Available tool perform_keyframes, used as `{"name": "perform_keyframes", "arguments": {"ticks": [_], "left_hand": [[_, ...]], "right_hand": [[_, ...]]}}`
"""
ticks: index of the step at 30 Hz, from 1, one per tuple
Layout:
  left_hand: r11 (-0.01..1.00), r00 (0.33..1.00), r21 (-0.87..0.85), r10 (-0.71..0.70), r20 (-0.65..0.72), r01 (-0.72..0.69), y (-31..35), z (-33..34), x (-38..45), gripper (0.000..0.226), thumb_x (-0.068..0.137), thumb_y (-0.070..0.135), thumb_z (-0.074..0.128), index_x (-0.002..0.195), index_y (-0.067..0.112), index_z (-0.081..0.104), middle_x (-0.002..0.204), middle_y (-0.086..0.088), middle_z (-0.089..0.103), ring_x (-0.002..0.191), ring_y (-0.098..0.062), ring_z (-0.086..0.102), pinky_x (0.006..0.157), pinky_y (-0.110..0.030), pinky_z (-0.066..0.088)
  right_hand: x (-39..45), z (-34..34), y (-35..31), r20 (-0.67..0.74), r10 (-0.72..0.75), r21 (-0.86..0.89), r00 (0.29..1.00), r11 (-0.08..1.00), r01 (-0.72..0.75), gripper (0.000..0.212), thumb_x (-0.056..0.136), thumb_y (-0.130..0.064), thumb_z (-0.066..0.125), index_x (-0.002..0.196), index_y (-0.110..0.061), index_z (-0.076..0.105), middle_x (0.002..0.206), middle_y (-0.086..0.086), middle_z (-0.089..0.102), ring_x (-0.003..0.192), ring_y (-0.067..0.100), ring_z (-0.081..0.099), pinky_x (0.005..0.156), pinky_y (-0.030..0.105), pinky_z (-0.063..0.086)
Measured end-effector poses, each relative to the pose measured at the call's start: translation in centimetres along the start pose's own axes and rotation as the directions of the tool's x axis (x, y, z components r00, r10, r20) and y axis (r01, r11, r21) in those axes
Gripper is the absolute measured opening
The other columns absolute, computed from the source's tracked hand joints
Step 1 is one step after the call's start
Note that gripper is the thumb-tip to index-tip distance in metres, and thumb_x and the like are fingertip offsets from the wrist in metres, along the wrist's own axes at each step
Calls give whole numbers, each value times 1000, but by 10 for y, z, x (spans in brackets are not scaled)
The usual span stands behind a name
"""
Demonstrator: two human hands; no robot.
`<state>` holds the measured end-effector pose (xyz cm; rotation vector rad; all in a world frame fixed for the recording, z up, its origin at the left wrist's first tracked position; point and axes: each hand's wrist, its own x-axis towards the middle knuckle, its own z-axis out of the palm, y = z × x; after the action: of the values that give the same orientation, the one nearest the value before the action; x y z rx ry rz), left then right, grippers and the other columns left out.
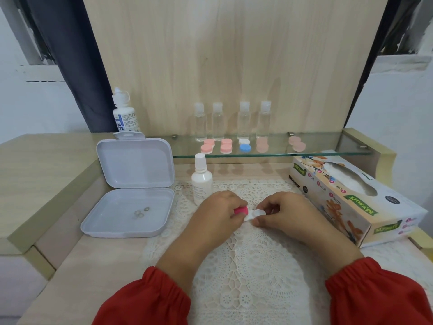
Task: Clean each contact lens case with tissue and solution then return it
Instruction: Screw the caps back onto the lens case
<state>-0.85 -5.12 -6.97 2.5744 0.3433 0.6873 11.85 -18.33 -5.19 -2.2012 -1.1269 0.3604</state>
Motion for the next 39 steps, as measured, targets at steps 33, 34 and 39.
{"name": "perform_keyframes", "arguments": {"ticks": [33,34,39], "left_hand": [[993,995,-105,-50,85,59,-3,6,2,23,86,21,66,109,24,71,109,14,62,108,-1,46,90,-10,35],[993,995,-99,-59,86,68,-2,6,2,25,85,28,68,110,24,70,109,14,60,107,-2,45,89,-12,35],[965,983,-197,-155,93,171,-2,8,3,29,86,18,66,113,28,60,105,10,61,99,-2,56,86,-16,44]], "right_hand": [[4,3,4,14,18,61,1000,998,-18,21,68,-34,85,84,-26,74,76,-10,65,66,0,56,58,14,40],[4,3,5,14,14,59,1000,998,-15,21,68,-34,85,84,-26,74,77,-10,66,67,0,56,58,15,41],[5,4,5,18,20,45,1000,999,-20,23,68,-35,85,87,-26,74,75,-10,64,64,-1,54,55,11,37]]}}
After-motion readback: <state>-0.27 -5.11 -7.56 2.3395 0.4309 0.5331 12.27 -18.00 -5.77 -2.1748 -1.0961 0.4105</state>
